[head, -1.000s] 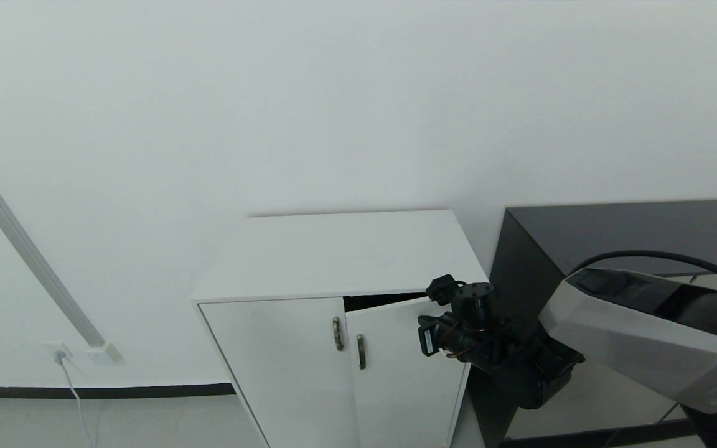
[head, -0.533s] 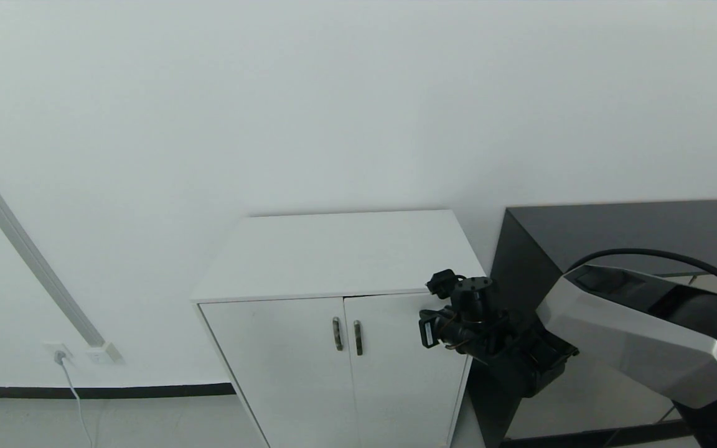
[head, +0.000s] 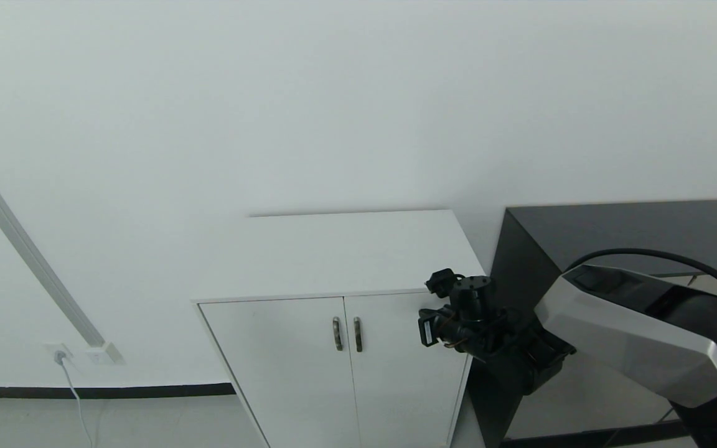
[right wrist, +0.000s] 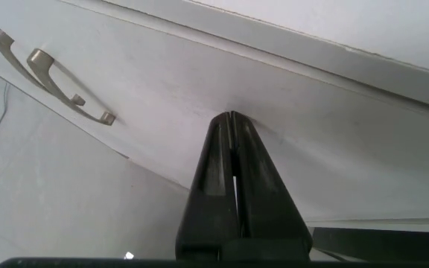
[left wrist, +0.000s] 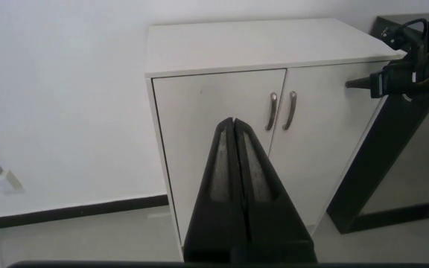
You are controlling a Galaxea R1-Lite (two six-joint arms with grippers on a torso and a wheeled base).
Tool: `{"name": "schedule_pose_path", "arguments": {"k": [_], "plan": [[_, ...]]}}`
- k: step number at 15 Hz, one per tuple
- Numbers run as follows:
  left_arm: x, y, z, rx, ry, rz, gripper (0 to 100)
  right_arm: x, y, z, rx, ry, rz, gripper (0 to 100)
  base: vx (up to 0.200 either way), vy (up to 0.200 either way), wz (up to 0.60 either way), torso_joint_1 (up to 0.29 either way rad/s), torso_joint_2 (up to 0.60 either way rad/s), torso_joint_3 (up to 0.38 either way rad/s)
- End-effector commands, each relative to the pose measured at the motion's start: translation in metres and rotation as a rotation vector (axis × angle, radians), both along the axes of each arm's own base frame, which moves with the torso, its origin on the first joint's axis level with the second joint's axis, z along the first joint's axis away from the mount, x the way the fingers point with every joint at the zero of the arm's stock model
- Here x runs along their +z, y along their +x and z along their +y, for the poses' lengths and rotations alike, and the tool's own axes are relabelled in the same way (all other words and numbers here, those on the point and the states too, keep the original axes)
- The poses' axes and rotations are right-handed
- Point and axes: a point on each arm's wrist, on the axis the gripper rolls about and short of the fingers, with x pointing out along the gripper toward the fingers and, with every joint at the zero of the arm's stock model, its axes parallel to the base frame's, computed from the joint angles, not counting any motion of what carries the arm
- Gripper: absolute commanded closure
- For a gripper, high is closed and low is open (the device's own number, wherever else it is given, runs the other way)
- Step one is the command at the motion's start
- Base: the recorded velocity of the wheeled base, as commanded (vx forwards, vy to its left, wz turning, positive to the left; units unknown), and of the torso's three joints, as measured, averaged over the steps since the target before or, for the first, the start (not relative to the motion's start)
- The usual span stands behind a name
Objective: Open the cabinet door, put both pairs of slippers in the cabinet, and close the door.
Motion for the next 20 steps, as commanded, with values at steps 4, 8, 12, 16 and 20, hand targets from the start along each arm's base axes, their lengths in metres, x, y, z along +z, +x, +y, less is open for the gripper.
{"name": "schedule_pose_path", "arguments": {"k": [4, 8, 12, 16, 20], "plan": [[0.000, 0.000, 0.000, 0.000, -0.001, 0.001, 100, 0.001, 0.003, 0.001, -0.001, 0.003, -0.005, 100, 0.000, 0.000, 0.00, 0.000, 0.00, 0.000], [0.000, 0.000, 0.000, 0.000, -0.001, 0.002, 100, 0.000, 0.003, -0.002, -0.008, 0.000, 0.002, 100, 0.000, 0.000, 0.00, 0.000, 0.00, 0.000], [0.000, 0.000, 0.000, 0.002, -0.001, 0.001, 100, 0.020, -0.019, -0.016, -0.010, -0.001, 0.012, 100, 0.000, 0.000, 0.00, 0.000, 0.00, 0.000], [0.000, 0.000, 0.000, 0.002, -0.001, 0.002, 100, 0.069, -0.076, -0.055, -0.047, 0.031, -0.053, 100, 0.000, 0.000, 0.00, 0.000, 0.00, 0.000], [0.000, 0.000, 0.000, 0.002, -0.002, 0.001, 100, 0.114, -0.126, -0.109, -0.306, 0.004, -0.146, 100, 0.000, 0.000, 0.00, 0.000, 0.00, 0.000]]}}
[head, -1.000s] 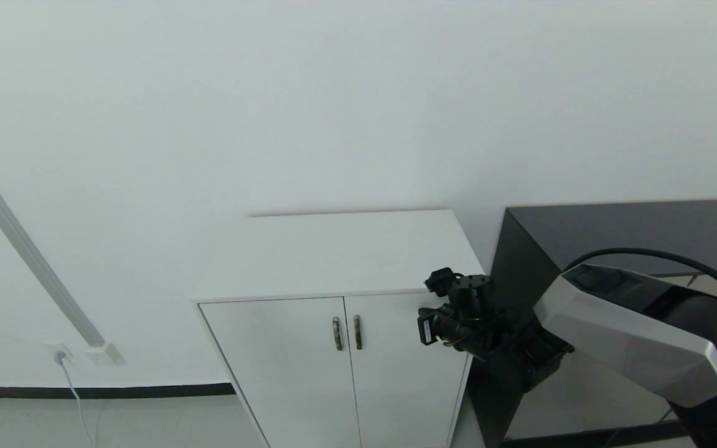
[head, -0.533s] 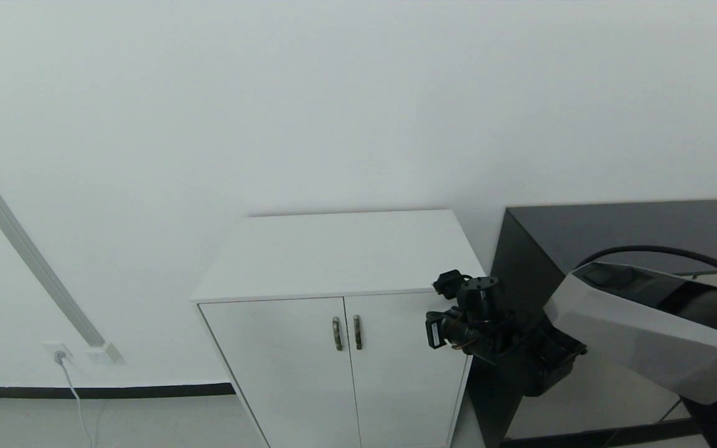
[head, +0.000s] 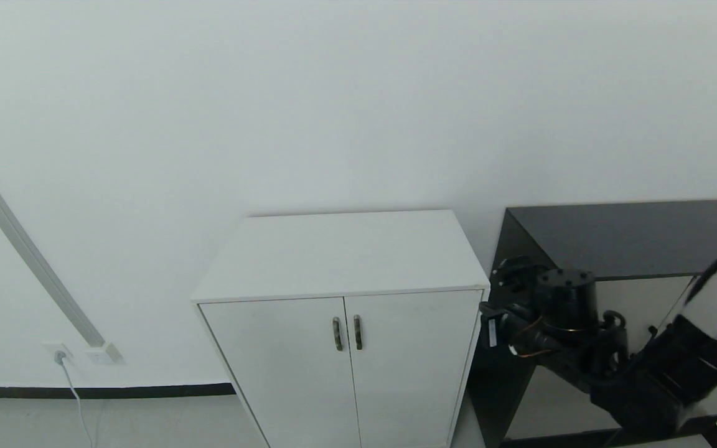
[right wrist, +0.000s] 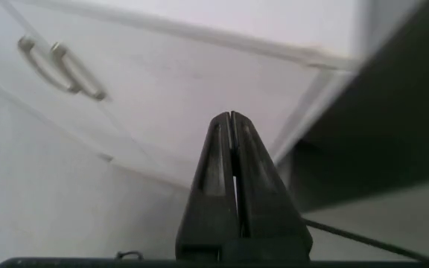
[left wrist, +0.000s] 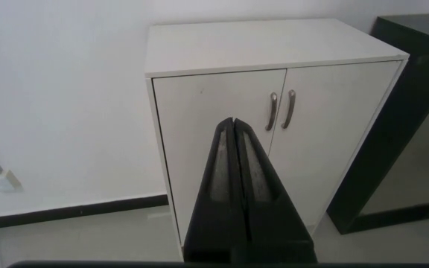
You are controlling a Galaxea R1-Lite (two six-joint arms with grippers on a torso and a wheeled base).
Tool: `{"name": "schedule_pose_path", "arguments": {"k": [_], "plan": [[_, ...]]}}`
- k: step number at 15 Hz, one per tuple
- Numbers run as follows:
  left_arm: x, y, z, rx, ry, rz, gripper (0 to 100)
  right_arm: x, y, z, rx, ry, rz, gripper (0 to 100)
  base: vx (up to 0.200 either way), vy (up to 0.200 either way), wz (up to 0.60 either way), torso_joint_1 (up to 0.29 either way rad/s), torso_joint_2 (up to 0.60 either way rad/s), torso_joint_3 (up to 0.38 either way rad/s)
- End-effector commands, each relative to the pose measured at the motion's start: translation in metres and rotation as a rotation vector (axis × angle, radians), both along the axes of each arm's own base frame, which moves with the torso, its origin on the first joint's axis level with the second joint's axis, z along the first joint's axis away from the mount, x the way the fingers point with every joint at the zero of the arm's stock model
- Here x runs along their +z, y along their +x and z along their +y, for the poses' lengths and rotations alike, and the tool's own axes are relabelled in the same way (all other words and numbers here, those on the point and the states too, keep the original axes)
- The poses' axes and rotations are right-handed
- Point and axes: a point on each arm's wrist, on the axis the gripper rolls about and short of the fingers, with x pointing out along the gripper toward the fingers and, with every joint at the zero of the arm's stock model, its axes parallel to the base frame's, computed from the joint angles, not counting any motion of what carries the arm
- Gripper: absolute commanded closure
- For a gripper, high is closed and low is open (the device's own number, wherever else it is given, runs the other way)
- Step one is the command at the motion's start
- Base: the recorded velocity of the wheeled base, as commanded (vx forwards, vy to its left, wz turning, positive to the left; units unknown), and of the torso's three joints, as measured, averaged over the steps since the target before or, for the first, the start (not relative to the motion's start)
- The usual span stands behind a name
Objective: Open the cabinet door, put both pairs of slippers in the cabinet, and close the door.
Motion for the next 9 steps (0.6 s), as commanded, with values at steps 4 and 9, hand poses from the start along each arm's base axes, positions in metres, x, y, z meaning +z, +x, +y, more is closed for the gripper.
{"name": "schedule_pose_path", "arguments": {"k": [4, 9], "plan": [[0.000, 0.000, 0.000, 0.000, 0.000, 0.001, 100, 0.057, -0.100, -0.093, -0.248, 0.015, -0.129, 100, 0.000, 0.000, 0.00, 0.000, 0.00, 0.000], [0.000, 0.000, 0.000, 0.000, -0.002, 0.003, 100, 0.052, -0.196, -0.134, -0.226, -0.001, -0.065, 100, 0.000, 0.000, 0.00, 0.000, 0.00, 0.000]]}}
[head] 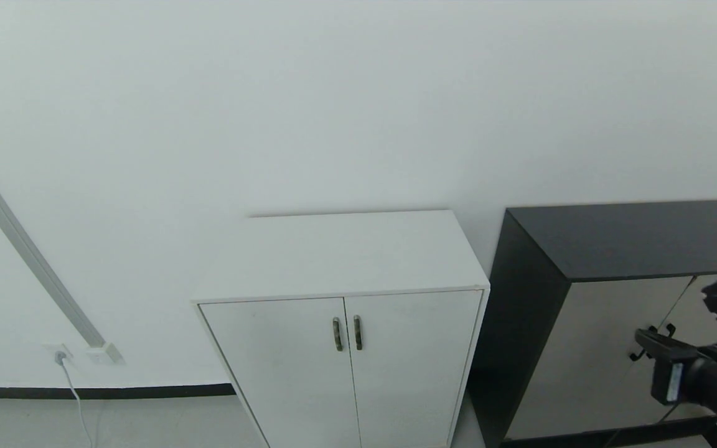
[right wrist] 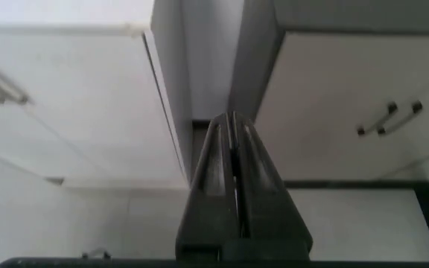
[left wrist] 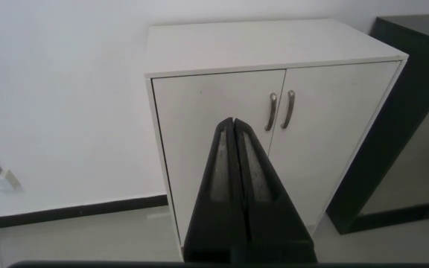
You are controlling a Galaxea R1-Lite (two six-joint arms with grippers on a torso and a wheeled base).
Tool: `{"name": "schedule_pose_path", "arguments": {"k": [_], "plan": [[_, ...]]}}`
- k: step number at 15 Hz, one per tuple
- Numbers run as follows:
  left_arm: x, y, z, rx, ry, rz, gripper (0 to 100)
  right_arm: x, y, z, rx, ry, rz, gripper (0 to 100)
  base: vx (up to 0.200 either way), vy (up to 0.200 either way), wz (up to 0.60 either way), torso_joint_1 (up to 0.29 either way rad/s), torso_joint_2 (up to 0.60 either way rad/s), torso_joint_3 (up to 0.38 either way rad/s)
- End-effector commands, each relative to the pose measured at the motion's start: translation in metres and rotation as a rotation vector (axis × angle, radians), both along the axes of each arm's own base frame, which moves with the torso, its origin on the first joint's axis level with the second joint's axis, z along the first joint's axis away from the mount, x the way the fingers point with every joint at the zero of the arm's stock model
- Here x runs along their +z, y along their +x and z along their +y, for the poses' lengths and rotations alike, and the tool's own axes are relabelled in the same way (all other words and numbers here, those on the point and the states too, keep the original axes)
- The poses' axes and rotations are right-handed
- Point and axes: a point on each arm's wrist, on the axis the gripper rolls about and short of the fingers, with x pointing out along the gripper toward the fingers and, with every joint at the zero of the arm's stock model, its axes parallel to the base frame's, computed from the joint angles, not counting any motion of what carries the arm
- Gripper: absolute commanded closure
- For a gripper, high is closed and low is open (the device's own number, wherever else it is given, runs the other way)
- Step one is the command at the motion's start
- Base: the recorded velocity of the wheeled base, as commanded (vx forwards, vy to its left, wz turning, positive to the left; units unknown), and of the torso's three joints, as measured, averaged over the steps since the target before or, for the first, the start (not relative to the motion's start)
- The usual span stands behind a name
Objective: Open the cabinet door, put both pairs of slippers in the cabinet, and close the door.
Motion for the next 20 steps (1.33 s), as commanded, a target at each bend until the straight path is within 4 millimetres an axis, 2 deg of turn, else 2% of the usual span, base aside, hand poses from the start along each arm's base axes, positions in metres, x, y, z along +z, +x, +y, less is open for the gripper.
{"name": "schedule_pose_path", "arguments": {"k": [1, 3, 4, 6, 11, 16, 20], "plan": [[0.000, 0.000, 0.000, 0.000, 0.000, 0.001, 100, -0.003, -0.067, -0.026, 0.019, 0.018, -0.018, 100, 0.000, 0.000, 0.00, 0.000, 0.00, 0.000], [0.000, 0.000, 0.000, 0.000, 0.000, 0.001, 100, -0.011, -0.096, -0.035, 0.058, 0.020, 0.016, 100, 0.000, 0.000, 0.00, 0.000, 0.00, 0.000], [0.000, 0.000, 0.000, 0.000, 0.001, 0.002, 100, -0.020, -0.119, -0.041, 0.111, 0.031, 0.037, 100, 0.000, 0.000, 0.00, 0.000, 0.00, 0.000], [0.000, 0.000, 0.000, 0.000, 0.001, 0.002, 100, -0.031, -0.139, -0.046, 0.193, 0.035, 0.056, 100, 0.000, 0.000, 0.00, 0.000, 0.00, 0.000], [0.000, 0.000, 0.000, 0.000, 0.001, 0.001, 100, -0.054, -0.144, -0.047, 0.255, 0.021, 0.115, 100, 0.000, 0.000, 0.00, 0.000, 0.00, 0.000], [0.000, 0.000, 0.000, 0.000, 0.000, 0.001, 100, -0.059, -0.142, -0.046, 0.279, -0.061, 0.104, 100, 0.000, 0.000, 0.00, 0.000, 0.00, 0.000], [0.000, 0.000, 0.000, 0.000, 0.001, 0.001, 100, -0.058, -0.144, -0.049, 0.066, -0.045, 0.086, 100, 0.000, 0.000, 0.00, 0.000, 0.00, 0.000]]}}
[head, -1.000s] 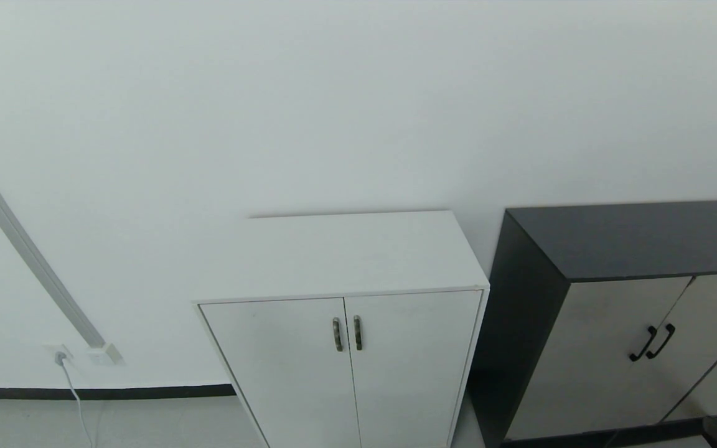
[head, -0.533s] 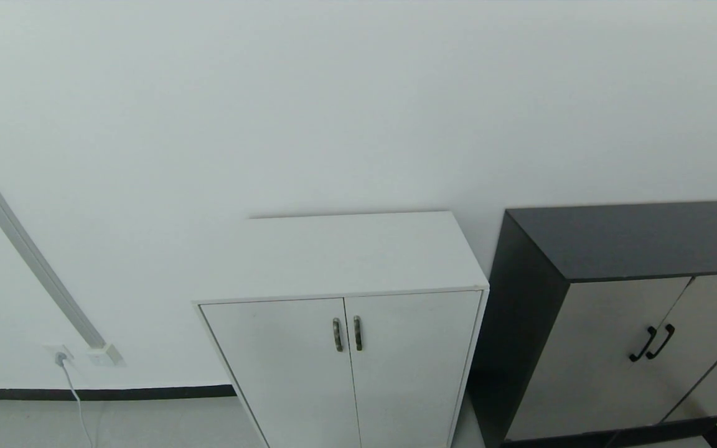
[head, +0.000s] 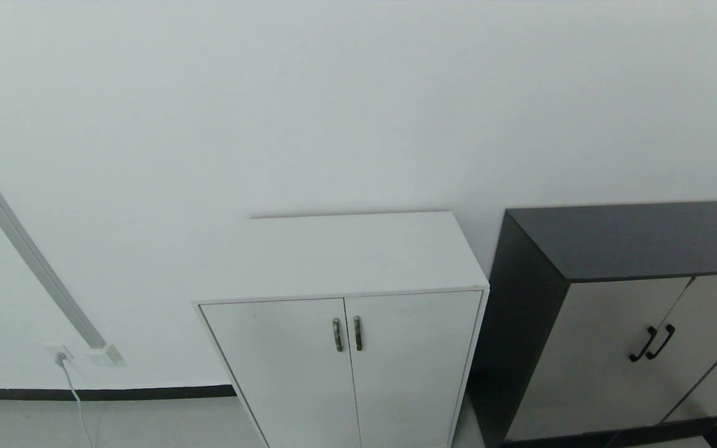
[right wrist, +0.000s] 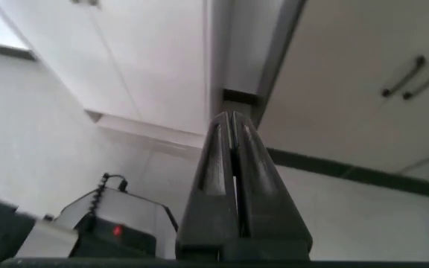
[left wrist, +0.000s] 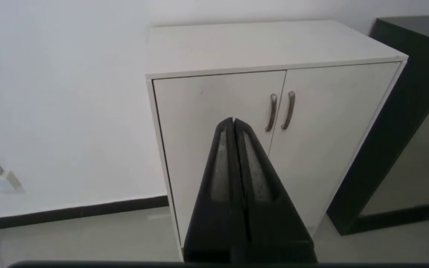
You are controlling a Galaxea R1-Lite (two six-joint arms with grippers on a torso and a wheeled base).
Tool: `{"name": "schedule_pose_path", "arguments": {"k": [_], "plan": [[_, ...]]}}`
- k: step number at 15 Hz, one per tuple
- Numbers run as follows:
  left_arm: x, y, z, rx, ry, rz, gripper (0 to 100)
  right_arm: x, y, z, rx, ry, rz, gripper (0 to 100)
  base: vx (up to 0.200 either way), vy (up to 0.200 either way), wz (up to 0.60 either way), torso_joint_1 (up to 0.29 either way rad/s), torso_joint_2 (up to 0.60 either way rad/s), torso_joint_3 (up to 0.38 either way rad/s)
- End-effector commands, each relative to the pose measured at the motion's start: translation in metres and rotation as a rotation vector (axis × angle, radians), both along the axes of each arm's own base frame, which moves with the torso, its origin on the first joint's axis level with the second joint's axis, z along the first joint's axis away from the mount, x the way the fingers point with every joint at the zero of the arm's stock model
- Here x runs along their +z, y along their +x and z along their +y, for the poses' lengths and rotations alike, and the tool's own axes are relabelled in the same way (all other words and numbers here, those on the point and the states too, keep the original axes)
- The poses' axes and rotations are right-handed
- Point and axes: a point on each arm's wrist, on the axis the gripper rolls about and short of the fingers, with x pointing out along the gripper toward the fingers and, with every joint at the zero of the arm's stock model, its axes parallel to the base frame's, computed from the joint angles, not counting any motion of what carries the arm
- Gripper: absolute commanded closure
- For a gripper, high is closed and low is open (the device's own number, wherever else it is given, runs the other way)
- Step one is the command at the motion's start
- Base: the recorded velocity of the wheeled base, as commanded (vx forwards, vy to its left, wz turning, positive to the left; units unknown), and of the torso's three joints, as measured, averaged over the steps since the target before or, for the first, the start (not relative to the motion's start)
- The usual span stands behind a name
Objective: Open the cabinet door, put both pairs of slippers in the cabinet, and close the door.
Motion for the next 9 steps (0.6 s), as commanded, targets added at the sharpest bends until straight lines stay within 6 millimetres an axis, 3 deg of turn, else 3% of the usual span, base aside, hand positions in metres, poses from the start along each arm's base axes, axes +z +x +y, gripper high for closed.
{"name": "schedule_pose_path", "arguments": {"k": [1, 5, 9], "plan": [[0.000, 0.000, 0.000, 0.000, 0.002, 0.001, 100, 0.000, -0.004, -0.002, -0.142, 0.010, -0.056, 100, 0.000, 0.000, 0.00, 0.000, 0.00, 0.000], [0.000, 0.000, 0.000, 0.000, 0.000, 0.002, 100, 0.000, -0.020, -0.002, -0.244, 0.032, -0.252, 100, 0.000, 0.000, 0.00, 0.000, 0.00, 0.000], [0.000, 0.000, 0.000, 0.000, 0.000, 0.002, 100, -0.003, -0.031, -0.002, -0.238, 0.055, -0.394, 100, 0.000, 0.000, 0.00, 0.000, 0.00, 0.000]]}}
